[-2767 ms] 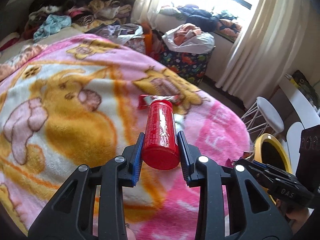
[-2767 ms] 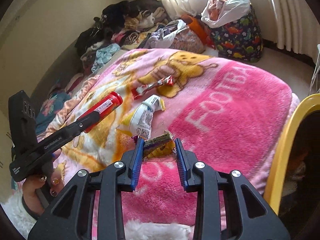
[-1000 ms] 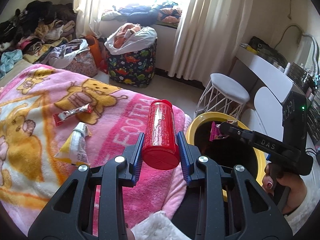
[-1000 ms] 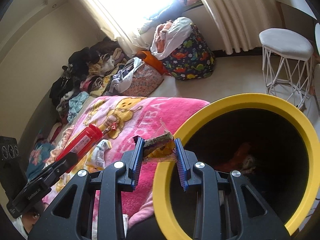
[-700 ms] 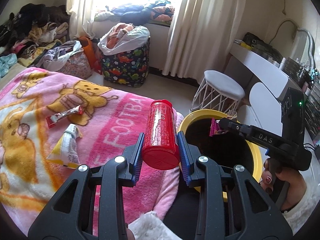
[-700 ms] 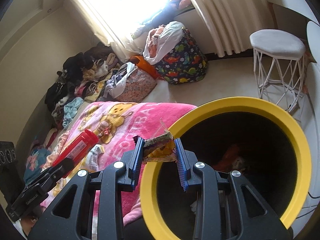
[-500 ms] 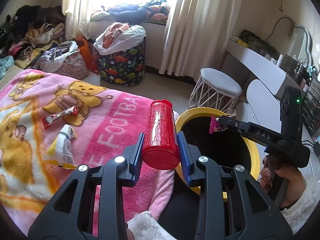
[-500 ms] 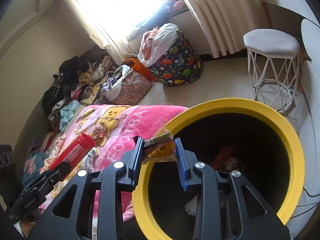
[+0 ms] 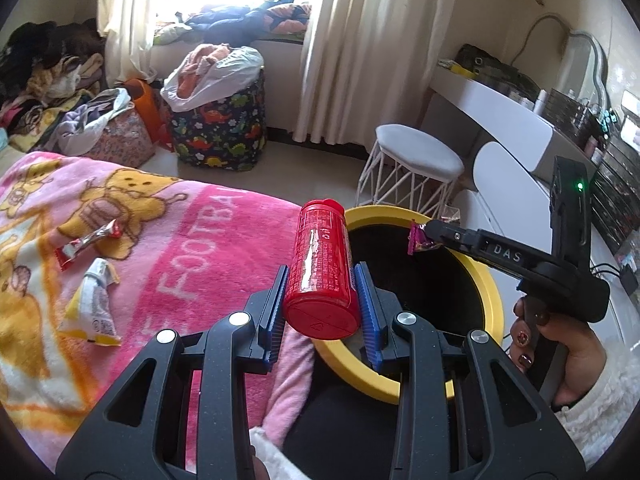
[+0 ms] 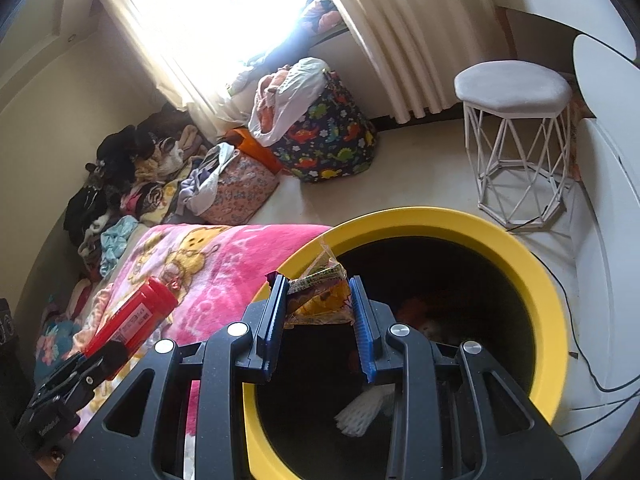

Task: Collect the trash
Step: 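Carry the red bottle and snack packet with both tools over the yellow bin, then open both tools to drop the bottle and snack packet into the bin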

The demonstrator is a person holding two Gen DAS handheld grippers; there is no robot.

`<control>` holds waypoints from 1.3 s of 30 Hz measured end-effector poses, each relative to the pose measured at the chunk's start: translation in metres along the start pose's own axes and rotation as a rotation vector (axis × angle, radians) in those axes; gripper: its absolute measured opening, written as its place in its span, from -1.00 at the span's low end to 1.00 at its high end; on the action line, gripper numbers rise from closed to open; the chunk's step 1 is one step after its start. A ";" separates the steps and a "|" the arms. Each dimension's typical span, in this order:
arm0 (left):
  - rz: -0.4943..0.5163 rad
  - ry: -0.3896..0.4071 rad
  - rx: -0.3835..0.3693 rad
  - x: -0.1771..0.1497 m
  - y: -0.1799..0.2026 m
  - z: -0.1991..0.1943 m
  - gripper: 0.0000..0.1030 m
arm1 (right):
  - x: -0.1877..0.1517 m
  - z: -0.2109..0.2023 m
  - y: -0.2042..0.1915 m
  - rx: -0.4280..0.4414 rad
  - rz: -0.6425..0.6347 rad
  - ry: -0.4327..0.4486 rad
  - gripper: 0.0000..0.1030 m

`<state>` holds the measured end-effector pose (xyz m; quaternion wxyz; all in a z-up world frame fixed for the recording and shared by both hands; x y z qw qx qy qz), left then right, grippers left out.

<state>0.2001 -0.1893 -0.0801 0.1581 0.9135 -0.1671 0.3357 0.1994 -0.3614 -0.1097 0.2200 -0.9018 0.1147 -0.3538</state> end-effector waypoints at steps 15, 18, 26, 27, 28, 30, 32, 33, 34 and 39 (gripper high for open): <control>0.079 -0.063 -0.052 -0.007 0.035 0.033 -0.50 | 0.003 -0.007 0.033 -0.049 0.076 0.017 -0.37; 0.086 -0.075 -0.058 -0.008 0.039 0.039 -0.50 | 0.001 -0.007 0.038 -0.056 0.089 0.017 -0.37; 0.101 -0.113 -0.096 -0.011 0.050 0.056 -0.50 | 0.002 -0.007 0.048 -0.076 0.112 0.018 -0.32; 0.102 -0.118 -0.098 -0.011 0.051 0.058 -0.50 | 0.002 -0.007 0.050 -0.078 0.118 0.019 -0.30; 0.102 -0.122 -0.101 -0.012 0.052 0.060 -0.50 | 0.001 -0.008 0.050 -0.078 0.123 0.019 -0.27; 0.098 -0.129 -0.104 -0.013 0.052 0.063 -0.50 | 0.001 -0.007 0.053 -0.085 0.133 0.019 -0.16; 0.089 -0.140 -0.104 -0.013 0.051 0.066 -0.46 | 0.001 -0.008 0.056 -0.099 0.134 0.022 -0.07; 0.083 -0.140 -0.102 -0.013 0.049 0.067 -0.22 | 0.001 -0.008 0.056 -0.104 0.131 0.022 -0.02; 0.075 -0.139 -0.104 -0.012 0.046 0.067 0.01 | 0.002 -0.008 0.057 -0.111 0.132 0.025 0.07; 0.043 -0.113 -0.087 -0.008 0.035 0.062 0.62 | 0.001 -0.006 0.058 -0.126 0.138 0.029 0.17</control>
Point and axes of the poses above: each gripper's, at about its wrist camera, not at the fingertips, and z roughly the way its jaws point, y to its right, x to its top, the point moved 8 cm from there along z, roughly the way its jaws point, and after that the axes turned 6 degrees about -y, right-handed, at the moved point
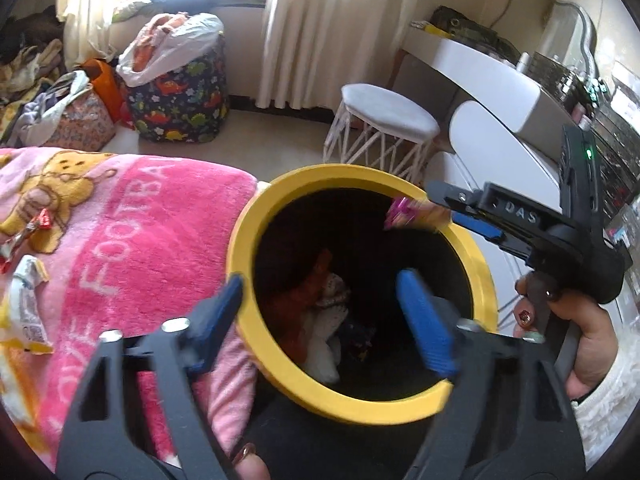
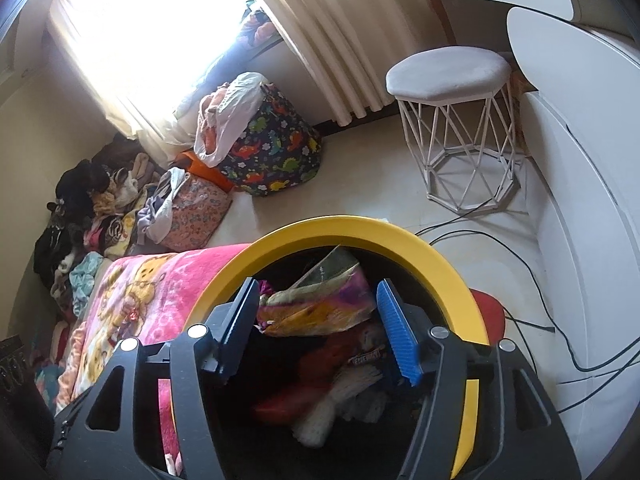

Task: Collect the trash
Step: 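Open both tools to drop the bottle and snack packet into the bin, then move both open tools back toward the red wrapper and white packet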

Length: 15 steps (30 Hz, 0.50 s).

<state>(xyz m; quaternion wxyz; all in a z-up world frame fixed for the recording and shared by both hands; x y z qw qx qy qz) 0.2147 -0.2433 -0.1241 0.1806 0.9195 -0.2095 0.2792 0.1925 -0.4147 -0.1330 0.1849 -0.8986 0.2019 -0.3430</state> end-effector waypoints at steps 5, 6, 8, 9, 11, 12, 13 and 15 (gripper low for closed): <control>-0.054 0.037 0.026 0.004 -0.018 -0.011 0.79 | 0.000 -0.001 -0.006 -0.006 -0.020 0.007 0.27; -0.063 0.044 0.030 0.005 -0.022 -0.014 0.79 | 0.000 -0.002 -0.008 -0.007 -0.027 0.008 0.28; -0.079 0.060 0.046 0.006 -0.030 -0.019 0.79 | 0.000 -0.003 -0.013 0.000 -0.038 0.011 0.29; -0.086 0.068 0.054 0.007 -0.034 -0.022 0.79 | 0.000 -0.003 -0.016 0.005 -0.045 0.011 0.30; -0.100 0.082 0.067 0.008 -0.042 -0.028 0.79 | -0.001 -0.004 -0.024 0.017 -0.064 0.013 0.30; -0.108 0.090 0.074 0.008 -0.046 -0.031 0.79 | -0.002 -0.005 -0.028 0.023 -0.075 0.013 0.30; -0.114 0.096 0.081 0.008 -0.050 -0.034 0.79 | -0.003 -0.005 -0.033 0.030 -0.087 0.012 0.31; -0.123 0.108 0.092 0.009 -0.057 -0.039 0.79 | -0.002 -0.005 -0.043 0.041 -0.105 0.015 0.32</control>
Point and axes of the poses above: each gripper's, at about its wrist camera, not at the fingertips, and z roughly the way its jaws point, y to its right, x to its top, the point moved 8 cm from there along z, roughly the way its jaws point, and after that the axes turned 6 degrees about -y, right-handed, at the moved point
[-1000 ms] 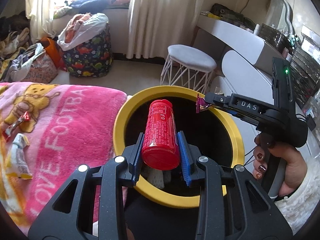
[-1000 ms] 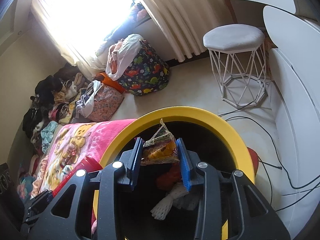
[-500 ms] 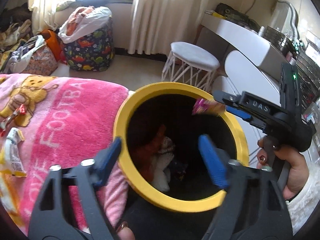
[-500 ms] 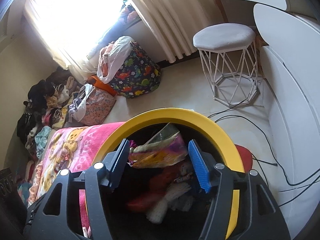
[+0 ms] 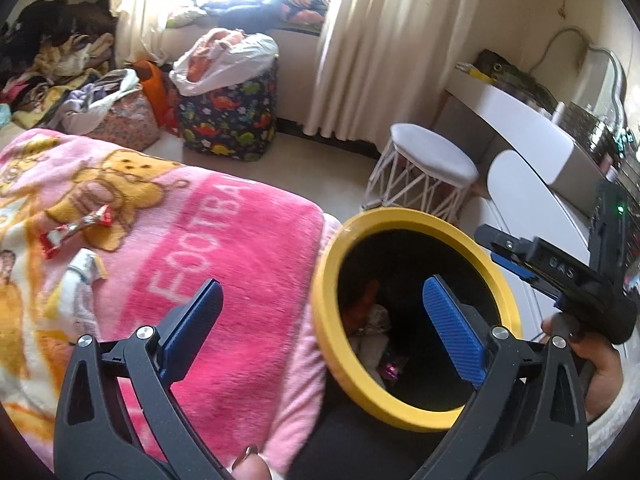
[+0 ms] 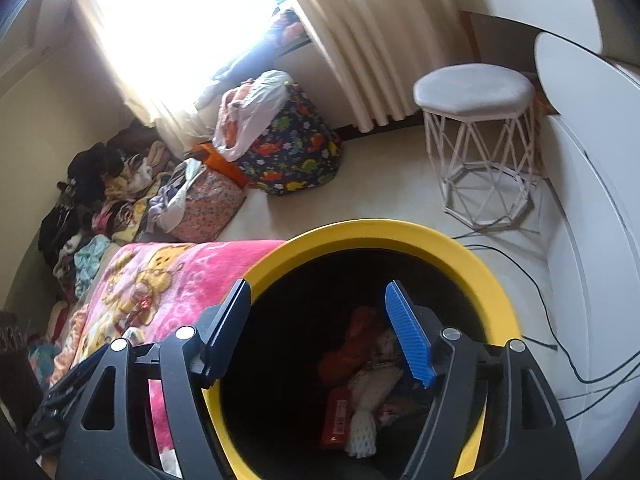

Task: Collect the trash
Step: 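Move both open tools back toward the red wrapper and white packet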

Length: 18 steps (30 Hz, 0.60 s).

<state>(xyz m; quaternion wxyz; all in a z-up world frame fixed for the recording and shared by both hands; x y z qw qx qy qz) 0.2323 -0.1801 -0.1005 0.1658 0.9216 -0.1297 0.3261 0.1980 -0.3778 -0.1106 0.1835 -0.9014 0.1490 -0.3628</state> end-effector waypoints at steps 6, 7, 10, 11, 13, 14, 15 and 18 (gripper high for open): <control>-0.037 0.033 0.023 0.005 -0.023 -0.013 0.79 | 0.000 0.001 -0.030 0.041 -0.049 -0.001 0.38; -0.045 0.038 0.027 0.006 -0.028 -0.015 0.79 | 0.000 0.001 -0.036 0.046 -0.060 -0.001 0.40; -0.065 0.051 0.039 0.008 -0.040 -0.020 0.79 | -0.002 0.001 -0.052 0.064 -0.089 -0.004 0.45; -0.071 0.054 0.043 0.007 -0.045 -0.022 0.79 | -0.002 0.002 -0.056 0.068 -0.099 -0.005 0.46; -0.085 0.061 0.053 0.009 -0.055 -0.026 0.79 | -0.004 0.004 -0.065 0.076 -0.115 -0.012 0.50; -0.091 0.064 0.058 0.009 -0.060 -0.028 0.79 | -0.005 0.006 -0.069 0.079 -0.123 -0.016 0.50; -0.099 0.067 0.064 0.009 -0.065 -0.029 0.79 | -0.007 0.008 -0.073 0.082 -0.130 -0.020 0.50; -0.125 0.080 0.092 0.010 -0.086 -0.035 0.79 | -0.013 0.014 -0.087 0.096 -0.153 -0.040 0.51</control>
Point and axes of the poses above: each gripper's, at about its wrist camera, not at the fingertips, and z roughly the way its jaws point, y to its right, x to its top, the point moved 8 cm from there along z, roughly the way its jaws point, and after that the axes turned 6 degrees about -y, right-handed, at the moved point
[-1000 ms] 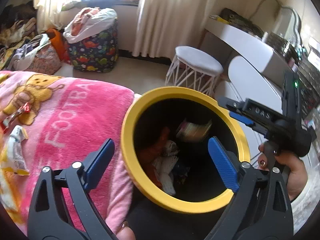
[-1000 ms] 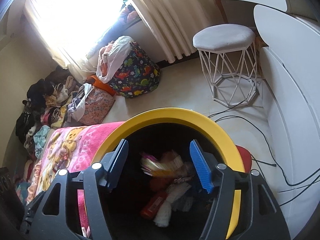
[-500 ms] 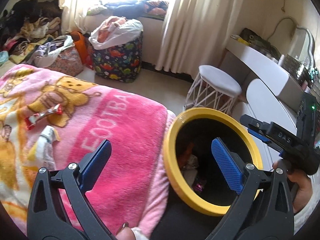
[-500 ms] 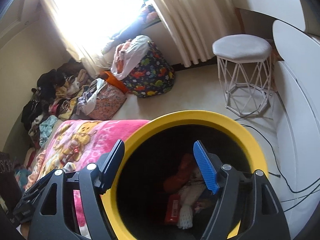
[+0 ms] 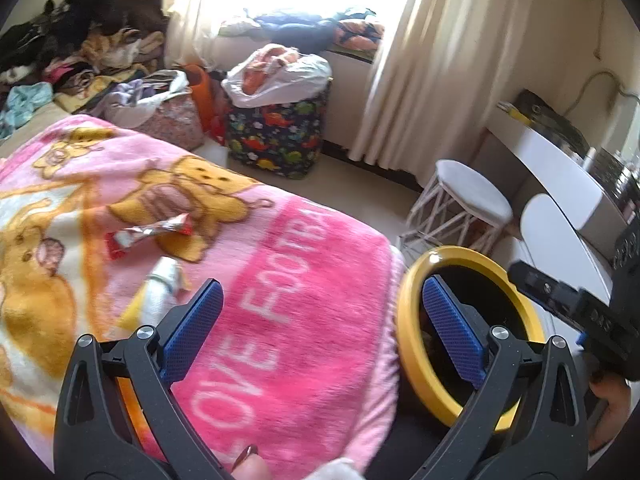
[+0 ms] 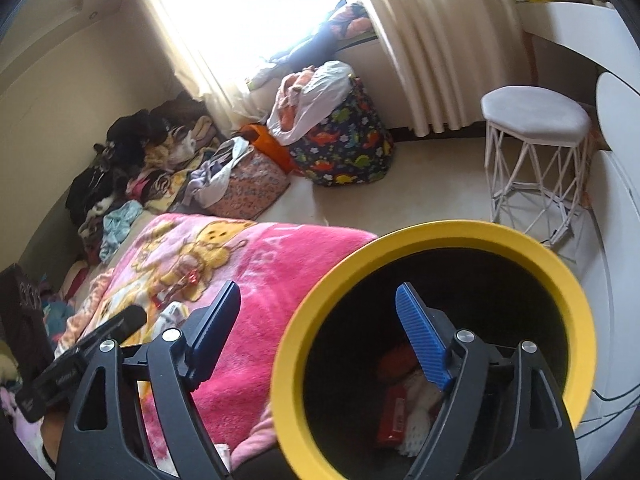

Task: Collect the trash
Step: 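Move both open tools back toward the red wrapper and white packet, then grasp the red candy wrapper with the left tool while the right grasps the white-yellow packet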

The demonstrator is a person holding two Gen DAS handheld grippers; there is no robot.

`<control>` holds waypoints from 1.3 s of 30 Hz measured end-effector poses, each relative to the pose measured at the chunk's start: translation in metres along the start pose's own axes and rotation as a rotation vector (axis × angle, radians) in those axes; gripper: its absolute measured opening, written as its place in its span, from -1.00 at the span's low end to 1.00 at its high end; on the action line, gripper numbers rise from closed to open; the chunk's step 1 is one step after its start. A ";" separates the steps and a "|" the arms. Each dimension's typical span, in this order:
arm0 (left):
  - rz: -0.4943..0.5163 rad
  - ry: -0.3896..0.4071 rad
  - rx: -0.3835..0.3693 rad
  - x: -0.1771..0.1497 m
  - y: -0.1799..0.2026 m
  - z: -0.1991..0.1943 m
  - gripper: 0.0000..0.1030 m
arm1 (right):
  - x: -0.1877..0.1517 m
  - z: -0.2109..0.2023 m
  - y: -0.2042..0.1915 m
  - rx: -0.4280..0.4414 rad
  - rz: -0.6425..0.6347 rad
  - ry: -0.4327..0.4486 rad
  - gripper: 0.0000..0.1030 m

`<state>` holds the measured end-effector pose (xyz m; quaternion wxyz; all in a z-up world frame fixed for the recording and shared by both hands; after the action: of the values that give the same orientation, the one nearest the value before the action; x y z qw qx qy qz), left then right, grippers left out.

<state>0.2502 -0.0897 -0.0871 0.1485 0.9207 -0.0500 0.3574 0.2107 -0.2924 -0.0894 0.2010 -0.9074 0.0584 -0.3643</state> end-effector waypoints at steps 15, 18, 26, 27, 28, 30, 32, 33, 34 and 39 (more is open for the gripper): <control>-0.169 0.048 0.152 0.017 -0.117 -0.013 0.79 | -0.023 0.052 -0.097 0.111 -0.179 -0.119 0.57; -0.197 0.052 0.176 0.018 -0.137 -0.013 0.79 | -0.029 0.062 -0.117 0.130 -0.214 -0.147 0.57; -0.250 0.039 0.202 0.022 -0.180 -0.007 0.50 | -0.051 0.099 -0.171 0.183 -0.307 -0.231 0.58; -0.253 0.031 0.200 0.022 -0.185 -0.004 0.38 | -0.054 0.104 -0.178 0.192 -0.317 -0.240 0.58; -0.257 0.027 0.198 0.022 -0.188 -0.002 0.27 | -0.057 0.110 -0.187 0.198 -0.330 -0.253 0.58; -0.273 0.016 0.184 0.023 -0.195 0.005 0.17 | -0.063 0.120 -0.200 0.210 -0.357 -0.269 0.58; -0.286 -0.001 0.165 0.022 -0.202 0.012 0.05 | -0.068 0.129 -0.209 0.213 -0.370 -0.285 0.58; -0.291 -0.013 0.157 0.021 -0.205 0.016 0.00 | -0.069 0.134 -0.213 0.219 -0.373 -0.292 0.58; -0.295 -0.027 0.148 0.020 -0.209 0.021 -0.05 | -0.071 0.140 -0.217 0.220 -0.374 -0.301 0.58; -0.318 -0.062 0.102 0.018 -0.217 0.037 -0.07 | -0.078 0.164 -0.228 0.239 -0.379 -0.339 0.57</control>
<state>0.3298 0.1051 -0.1525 0.1545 0.9340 0.1098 0.3030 0.2576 -0.0121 -0.1538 0.2419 -0.9200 -0.1900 -0.2428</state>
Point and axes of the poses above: each gripper's, at about its wrist camera, not at the fingertips, and z roughly the way its jaws point, y to its right, x to its top, the point moved 8 cm from there along z, roughly the way its jaws point, and after that the axes turned 6 degrees about -y, right-handed, at the moved point
